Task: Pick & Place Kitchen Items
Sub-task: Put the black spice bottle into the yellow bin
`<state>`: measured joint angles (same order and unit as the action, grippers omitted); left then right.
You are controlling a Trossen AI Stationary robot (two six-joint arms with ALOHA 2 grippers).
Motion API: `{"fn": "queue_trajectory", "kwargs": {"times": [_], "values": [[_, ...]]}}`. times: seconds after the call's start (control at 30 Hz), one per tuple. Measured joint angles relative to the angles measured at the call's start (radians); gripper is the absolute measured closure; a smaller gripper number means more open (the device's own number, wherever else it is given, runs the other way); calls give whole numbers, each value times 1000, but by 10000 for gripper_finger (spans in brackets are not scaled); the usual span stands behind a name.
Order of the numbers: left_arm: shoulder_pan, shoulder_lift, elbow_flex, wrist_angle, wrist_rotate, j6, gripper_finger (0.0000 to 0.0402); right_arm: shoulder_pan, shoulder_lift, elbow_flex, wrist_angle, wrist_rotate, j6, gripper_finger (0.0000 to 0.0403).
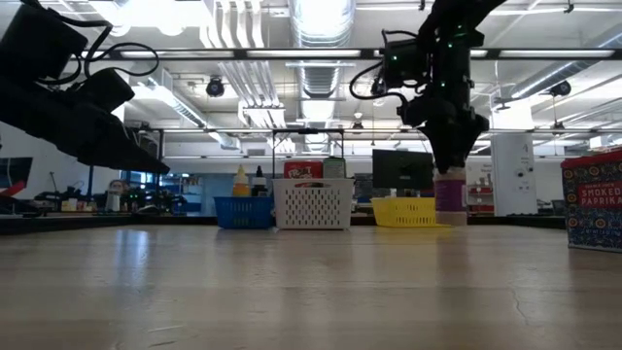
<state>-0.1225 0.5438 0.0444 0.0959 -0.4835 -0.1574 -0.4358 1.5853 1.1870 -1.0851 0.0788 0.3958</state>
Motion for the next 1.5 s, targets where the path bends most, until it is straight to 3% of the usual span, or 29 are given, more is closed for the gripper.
{"fn": "queue_trajectory", "kwargs": {"times": [0.37,0.7,0.97,1.23,1.5], "values": [[0,0,0,0,0,0,151,-26,-13,39,0,0,-18,177],[0,0,0,0,0,0,151,-103,6,260,-22,-11,-74,178],[0,0,0,0,0,0,151,-207,121,430,-35,-7,-125,180],[0,0,0,0,0,0,151,-265,281,543,-80,20,-173,180],[0,0,0,0,0,0,151,-295,362,613,-108,29,-176,173]]}}
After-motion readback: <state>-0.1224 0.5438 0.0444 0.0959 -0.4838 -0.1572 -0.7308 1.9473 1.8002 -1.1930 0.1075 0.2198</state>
